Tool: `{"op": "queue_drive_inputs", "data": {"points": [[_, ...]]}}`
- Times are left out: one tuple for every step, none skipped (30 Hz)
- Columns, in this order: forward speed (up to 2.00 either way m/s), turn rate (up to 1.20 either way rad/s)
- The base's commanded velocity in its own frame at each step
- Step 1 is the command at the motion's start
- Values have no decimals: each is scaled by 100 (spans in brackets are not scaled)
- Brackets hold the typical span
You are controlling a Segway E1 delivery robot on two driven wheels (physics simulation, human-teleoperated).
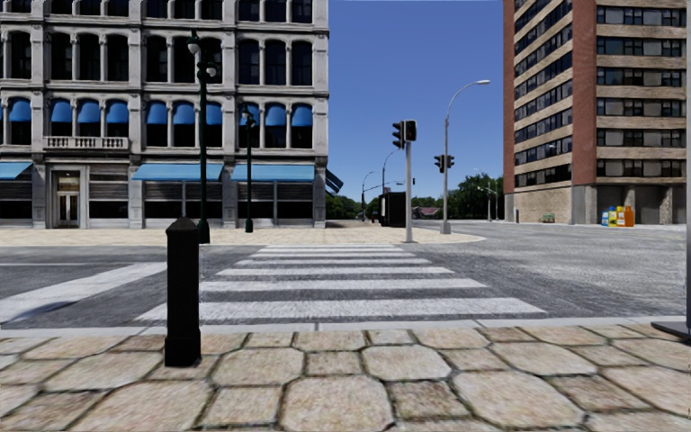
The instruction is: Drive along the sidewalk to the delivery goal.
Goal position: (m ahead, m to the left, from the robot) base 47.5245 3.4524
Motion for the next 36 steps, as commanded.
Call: {"op": "queue_drive_inputs", "data": {"points": [[200,0],[200,0],[200,0],[200,0],[200,0],[200,0],[200,0],[200,0],[200,0],[200,0],[200,0],[200,0],[200,0],[200,0],[200,0],[200,0],[200,0],[200,0],[200,0],[200,0],[200,0],[200,0],[200,0],[200,0],[200,0],[200,0],[200,0],[200,0],[200,0],[200,0],[200,0],[200,0],[200,0],[200,0],[200,0],[200,0]]}}
